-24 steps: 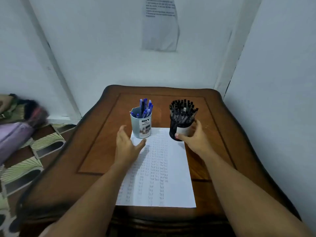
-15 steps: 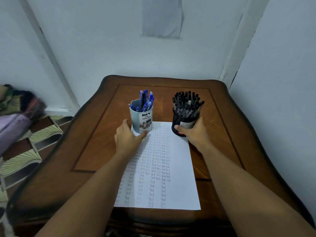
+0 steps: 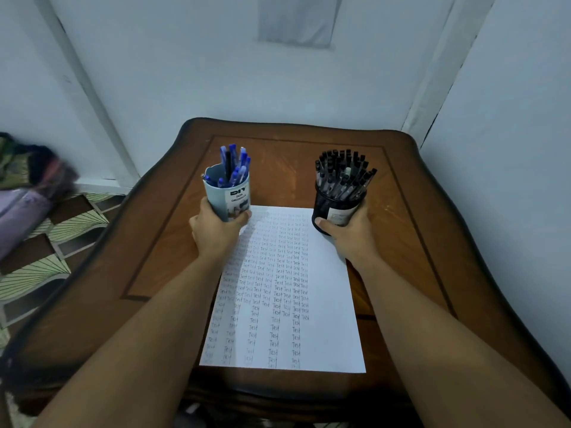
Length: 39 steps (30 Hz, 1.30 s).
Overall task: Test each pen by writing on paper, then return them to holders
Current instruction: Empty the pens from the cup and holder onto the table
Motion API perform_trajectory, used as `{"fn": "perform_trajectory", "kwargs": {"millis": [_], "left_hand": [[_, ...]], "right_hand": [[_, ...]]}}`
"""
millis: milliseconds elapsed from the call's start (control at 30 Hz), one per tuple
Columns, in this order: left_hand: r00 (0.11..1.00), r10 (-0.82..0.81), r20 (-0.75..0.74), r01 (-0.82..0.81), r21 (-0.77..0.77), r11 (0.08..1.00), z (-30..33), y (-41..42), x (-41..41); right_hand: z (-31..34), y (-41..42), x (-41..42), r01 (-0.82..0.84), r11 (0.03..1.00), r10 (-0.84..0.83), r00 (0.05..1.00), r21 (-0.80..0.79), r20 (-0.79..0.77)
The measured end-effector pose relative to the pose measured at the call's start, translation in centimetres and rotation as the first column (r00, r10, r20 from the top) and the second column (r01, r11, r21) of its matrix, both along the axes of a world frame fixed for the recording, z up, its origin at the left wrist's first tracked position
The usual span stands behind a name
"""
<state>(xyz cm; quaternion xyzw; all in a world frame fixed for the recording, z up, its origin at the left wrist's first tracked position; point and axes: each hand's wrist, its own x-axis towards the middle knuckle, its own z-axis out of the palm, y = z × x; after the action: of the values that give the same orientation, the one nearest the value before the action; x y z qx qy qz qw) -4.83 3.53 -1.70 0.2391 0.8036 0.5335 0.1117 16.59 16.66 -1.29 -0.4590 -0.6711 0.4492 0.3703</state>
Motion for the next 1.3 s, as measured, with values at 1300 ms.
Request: {"fn": "perform_trajectory", "kwargs": {"millis": [1300], "left_hand": [[0.76,-0.429,-0.488,0.245,-0.396,0.885,-0.2,-7.1,4.9]], "right_hand": [[5.9,0.0,15.9,-0.408,0.693,-0.299,0.587,0.594,0.752]]}}
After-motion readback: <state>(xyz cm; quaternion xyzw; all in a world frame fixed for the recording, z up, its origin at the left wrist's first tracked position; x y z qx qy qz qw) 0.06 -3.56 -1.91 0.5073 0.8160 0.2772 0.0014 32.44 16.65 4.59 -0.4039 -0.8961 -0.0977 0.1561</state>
